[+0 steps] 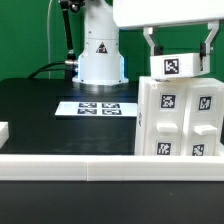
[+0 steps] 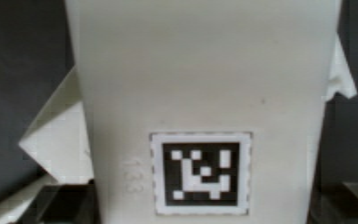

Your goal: Assemble cabinet

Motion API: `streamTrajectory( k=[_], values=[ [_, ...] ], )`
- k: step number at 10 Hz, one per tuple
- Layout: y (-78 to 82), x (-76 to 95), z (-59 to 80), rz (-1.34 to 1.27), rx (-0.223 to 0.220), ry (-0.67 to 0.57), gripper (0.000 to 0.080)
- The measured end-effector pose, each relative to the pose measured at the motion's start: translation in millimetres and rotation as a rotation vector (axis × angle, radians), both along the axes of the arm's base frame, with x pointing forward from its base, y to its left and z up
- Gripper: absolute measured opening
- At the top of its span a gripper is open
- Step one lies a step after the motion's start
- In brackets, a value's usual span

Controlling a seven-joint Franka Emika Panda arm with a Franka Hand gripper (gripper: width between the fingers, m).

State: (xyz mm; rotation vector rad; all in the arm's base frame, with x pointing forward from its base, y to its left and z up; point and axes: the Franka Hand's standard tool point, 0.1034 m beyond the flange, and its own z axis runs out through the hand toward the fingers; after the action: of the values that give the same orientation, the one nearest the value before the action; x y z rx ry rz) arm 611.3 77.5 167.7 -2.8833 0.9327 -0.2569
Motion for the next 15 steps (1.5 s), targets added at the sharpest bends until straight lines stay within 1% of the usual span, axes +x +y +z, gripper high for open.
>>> streamTrajectory(
  k=[5,7,10,13,15],
  values=[
    [-2.3,1.5,-0.1,-0.319,0.089,0.003,0.0560],
    [-2.9,1.5,-0.3,-0.397,0.111,0.009,0.0560],
    [-3.5,0.1,-0.9,-0.756,0.210,0.027,0.0560],
    [-3.9,-0.4,-1.2,-1.053,0.298,0.062,0.0560],
    [-4.0,-0.3,-1.1,-1.196,0.337,0.082,0.0560]
  ],
)
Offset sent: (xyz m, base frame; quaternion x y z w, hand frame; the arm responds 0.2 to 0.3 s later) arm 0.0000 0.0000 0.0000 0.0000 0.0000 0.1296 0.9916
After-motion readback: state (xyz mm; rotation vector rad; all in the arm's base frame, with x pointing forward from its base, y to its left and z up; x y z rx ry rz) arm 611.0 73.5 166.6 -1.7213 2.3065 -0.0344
